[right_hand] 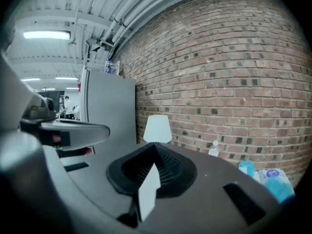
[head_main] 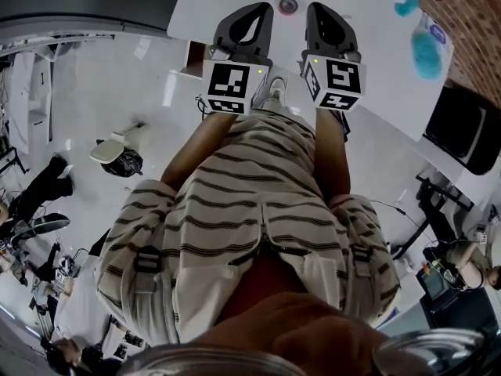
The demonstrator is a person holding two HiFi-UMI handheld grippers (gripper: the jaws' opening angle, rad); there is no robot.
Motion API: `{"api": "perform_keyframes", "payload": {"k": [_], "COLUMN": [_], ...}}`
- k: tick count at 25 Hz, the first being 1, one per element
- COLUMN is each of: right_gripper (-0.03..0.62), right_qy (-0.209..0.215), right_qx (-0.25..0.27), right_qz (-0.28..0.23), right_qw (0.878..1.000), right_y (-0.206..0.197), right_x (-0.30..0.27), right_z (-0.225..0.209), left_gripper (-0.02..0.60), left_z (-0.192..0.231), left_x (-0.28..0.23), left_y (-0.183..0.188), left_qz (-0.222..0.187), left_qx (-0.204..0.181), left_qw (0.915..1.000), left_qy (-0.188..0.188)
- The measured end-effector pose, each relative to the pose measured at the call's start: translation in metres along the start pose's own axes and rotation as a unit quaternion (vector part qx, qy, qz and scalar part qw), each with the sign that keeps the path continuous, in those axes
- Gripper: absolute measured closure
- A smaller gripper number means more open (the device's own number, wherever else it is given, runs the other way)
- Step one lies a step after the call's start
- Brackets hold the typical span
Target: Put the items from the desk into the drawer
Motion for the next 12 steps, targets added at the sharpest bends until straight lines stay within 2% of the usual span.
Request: {"api": "perform_keyframes", "payload": {"k": [6, 9, 12], "right_gripper": [0.589, 0.582, 0.556], "right_qy": [0.037, 0.072, 0.11], "right_qx": [0.081, 0.118, 0.166], "right_qz": [0.072, 0.117, 0.156], "right_qw": [0.993, 0.984, 0.967], "right_y": [-0.038, -0.061, -0.08], "right_x": [-0.041, -0.062, -0.074], "right_z": [-0.01, -0.008, 0.001], "left_gripper": [0.574, 0.574, 0.574], "left_z": [0.003, 0.008, 0.014], "left_x": [-0.02, -0.026, -0.029], "left_y": [-0.011, -0.017, -0.02], "left_qz": [0.015, 0.023, 0.029], "left_qx": [0.001, 0.002, 0.004], "left_qw": [0.9997, 0.9993, 0.9989], "left_qy": [0.019, 0.028, 0.035]}}
Point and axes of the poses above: the fingertips, and each gripper's own axes: x backward along the fingers, z to its left, y out of its top, the point moved 2 cm from there along x, backward along the fingers, and after that the axes turned 6 degrees about -y, right-handed, at the moved point
